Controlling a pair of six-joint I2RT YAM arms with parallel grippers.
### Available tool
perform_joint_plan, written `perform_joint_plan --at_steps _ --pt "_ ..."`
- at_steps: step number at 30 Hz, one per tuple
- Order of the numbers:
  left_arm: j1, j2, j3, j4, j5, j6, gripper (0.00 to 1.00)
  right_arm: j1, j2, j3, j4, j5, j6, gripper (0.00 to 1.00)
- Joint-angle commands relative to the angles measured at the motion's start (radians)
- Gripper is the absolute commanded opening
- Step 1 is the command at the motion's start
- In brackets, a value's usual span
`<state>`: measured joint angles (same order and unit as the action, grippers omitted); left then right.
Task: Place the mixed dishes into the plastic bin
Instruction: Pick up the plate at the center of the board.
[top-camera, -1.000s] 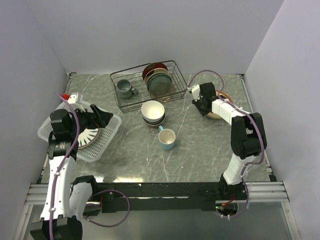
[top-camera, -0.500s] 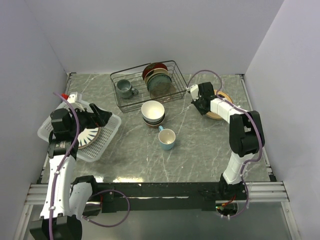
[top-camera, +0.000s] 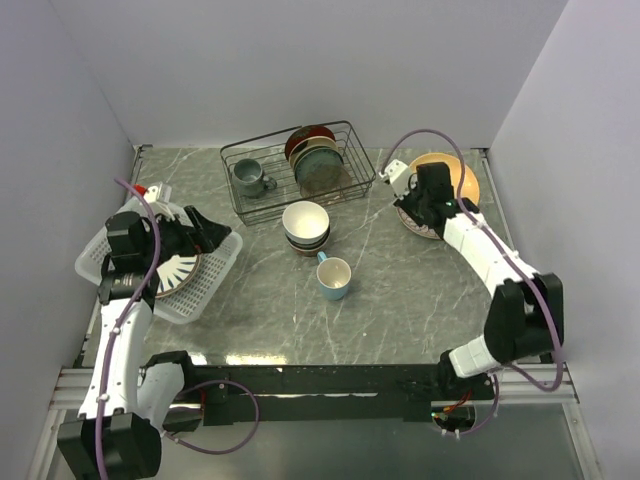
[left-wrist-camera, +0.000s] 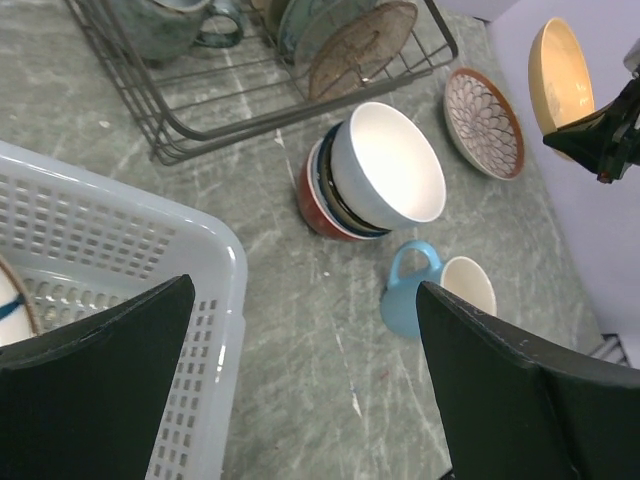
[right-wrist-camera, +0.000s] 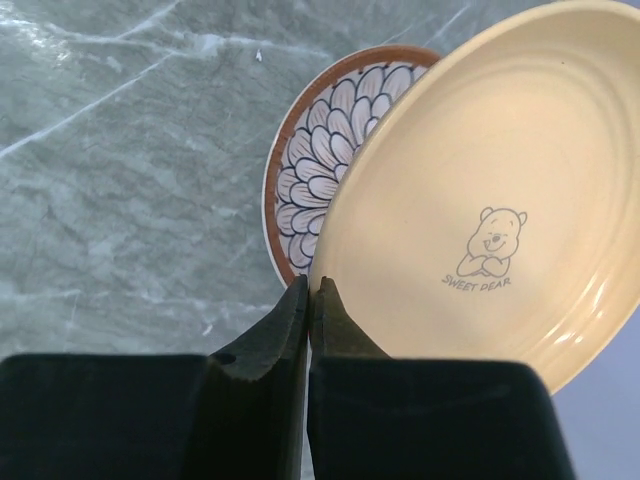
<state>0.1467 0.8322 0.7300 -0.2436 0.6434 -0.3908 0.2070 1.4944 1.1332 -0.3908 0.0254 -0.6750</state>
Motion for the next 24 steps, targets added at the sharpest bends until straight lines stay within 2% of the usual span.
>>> perform_joint_plan --at_steps 1,6,8,12,16,17,18,21,24 --pt "-0.013 0.019 0.003 0.082 0.108 -0.040 0.99 0.005 -0.150 -0.055 -0.034 -0.050 -0.127 0.00" --pt "-0.022 0.028 -0.050 0.153 0.194 -0.130 0.99 0.009 -0.342 -0.165 -0.129 -0.185 -0.313 0.00" --pt "-0.032 0.024 -0.078 0.196 0.240 -0.225 0.99 0.012 -0.442 -0.197 -0.143 -0.229 -0.363 0.00" --pt "-0.140 -0.013 -0.126 0.309 0.197 -0.400 0.99 0.019 -0.569 -0.251 -0.224 -0.323 -0.428 0.00" --pt "-0.304 -0.022 -0.089 0.316 0.046 -0.474 0.99 0.022 -0.667 -0.279 -0.325 -0.442 -0.540 0.00" --pt "-0.375 -0.019 -0.084 0.322 0.014 -0.493 0.99 0.020 -0.683 -0.292 -0.344 -0.462 -0.584 0.00" --pt "-0.412 -0.015 -0.069 0.326 -0.070 -0.520 0.99 0.022 -0.698 -0.302 -0.368 -0.505 -0.607 0.00" --pt "-0.576 0.027 -0.031 0.325 -0.204 -0.554 0.99 0.022 -0.749 -0.314 -0.413 -0.547 -0.653 0.00" --pt "-0.735 0.108 0.020 0.319 -0.429 -0.588 0.99 0.025 -0.779 -0.314 -0.436 -0.568 -0.663 0.00"
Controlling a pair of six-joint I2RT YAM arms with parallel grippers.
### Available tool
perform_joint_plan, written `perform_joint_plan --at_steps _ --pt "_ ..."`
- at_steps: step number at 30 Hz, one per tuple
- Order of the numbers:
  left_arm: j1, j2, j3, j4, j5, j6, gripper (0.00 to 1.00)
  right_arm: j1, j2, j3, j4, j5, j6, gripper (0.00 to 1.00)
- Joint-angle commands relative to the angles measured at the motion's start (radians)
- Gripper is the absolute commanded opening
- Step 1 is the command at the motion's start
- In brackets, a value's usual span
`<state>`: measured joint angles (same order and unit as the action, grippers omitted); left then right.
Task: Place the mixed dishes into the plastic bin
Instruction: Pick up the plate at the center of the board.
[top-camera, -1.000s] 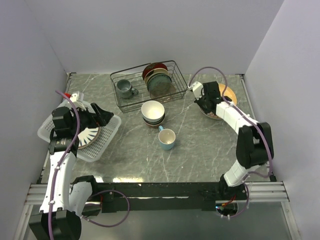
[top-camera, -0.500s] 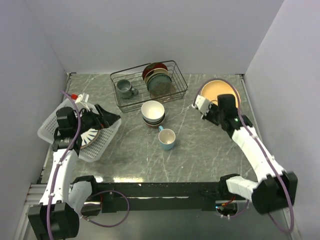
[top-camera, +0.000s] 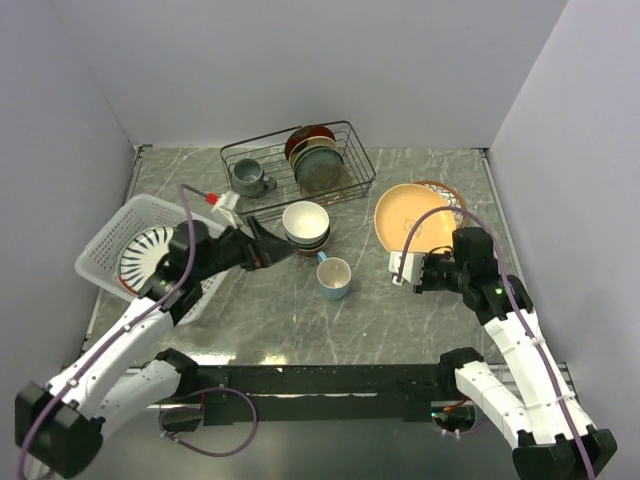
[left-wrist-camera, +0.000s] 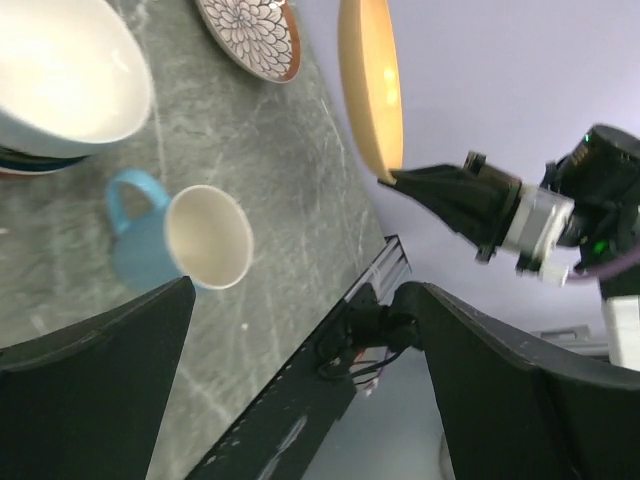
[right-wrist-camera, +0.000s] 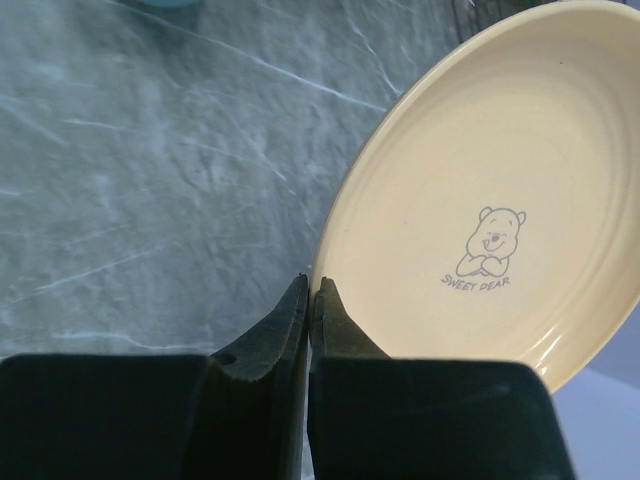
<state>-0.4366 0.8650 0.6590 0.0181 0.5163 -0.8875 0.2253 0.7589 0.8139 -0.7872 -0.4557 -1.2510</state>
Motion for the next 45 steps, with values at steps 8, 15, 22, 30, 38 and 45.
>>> perform_joint_plan --at_steps 8,15,22,30,38,45 --pt "-0.431 0.450 0.411 -0.148 -0.565 -0.168 0.99 0.009 -0.073 -0.007 -0.129 -0.146 -0.212 0.00" --pt "-0.533 0.629 0.586 -0.245 -0.690 -0.200 0.99 0.011 -0.096 -0.018 -0.139 -0.139 -0.225 0.00" --pt "-0.562 0.755 0.731 -0.421 -0.766 -0.215 0.77 0.013 -0.107 -0.022 -0.149 -0.138 -0.229 0.00" --pt "-0.597 0.844 0.869 -0.555 -0.861 -0.179 0.47 0.016 -0.113 -0.018 -0.152 -0.182 -0.219 0.00" --pt "-0.600 0.836 0.884 -0.546 -0.855 -0.149 0.10 0.022 -0.102 -0.016 -0.155 -0.281 -0.199 0.00" --pt "-0.599 0.715 0.742 -0.380 -0.822 -0.091 0.01 0.023 -0.105 -0.016 -0.149 -0.328 -0.177 0.13"
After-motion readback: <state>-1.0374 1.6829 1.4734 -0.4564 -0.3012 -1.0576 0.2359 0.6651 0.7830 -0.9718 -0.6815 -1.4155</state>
